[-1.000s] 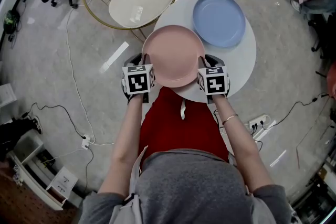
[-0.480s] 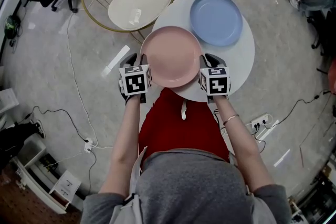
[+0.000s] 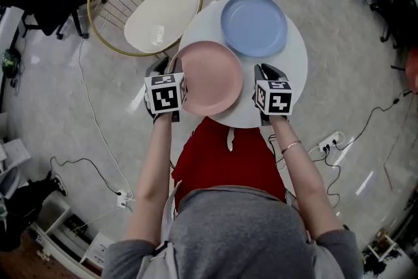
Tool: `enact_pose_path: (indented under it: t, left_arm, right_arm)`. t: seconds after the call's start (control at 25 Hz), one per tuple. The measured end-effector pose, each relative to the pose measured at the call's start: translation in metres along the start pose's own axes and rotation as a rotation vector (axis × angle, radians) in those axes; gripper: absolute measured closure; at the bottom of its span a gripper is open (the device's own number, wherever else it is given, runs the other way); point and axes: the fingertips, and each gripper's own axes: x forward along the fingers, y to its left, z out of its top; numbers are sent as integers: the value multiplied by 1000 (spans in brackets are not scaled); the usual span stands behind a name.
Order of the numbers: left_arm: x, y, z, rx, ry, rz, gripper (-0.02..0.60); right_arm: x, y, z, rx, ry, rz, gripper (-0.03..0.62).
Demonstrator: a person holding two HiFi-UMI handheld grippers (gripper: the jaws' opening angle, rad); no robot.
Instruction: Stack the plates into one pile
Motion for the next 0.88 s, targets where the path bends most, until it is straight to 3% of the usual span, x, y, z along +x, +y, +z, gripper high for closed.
enact_pose_path:
  t: [0.56,0.88]
  left_arm:
    - [44,-67,92,160,-52,-175,459]
    - [49,-75,92,199,-30,-184,459]
  right_arm:
    - [-23,-58,20,174,-74,-135,525]
    - [-23,-48,11,179,-54,-88,525]
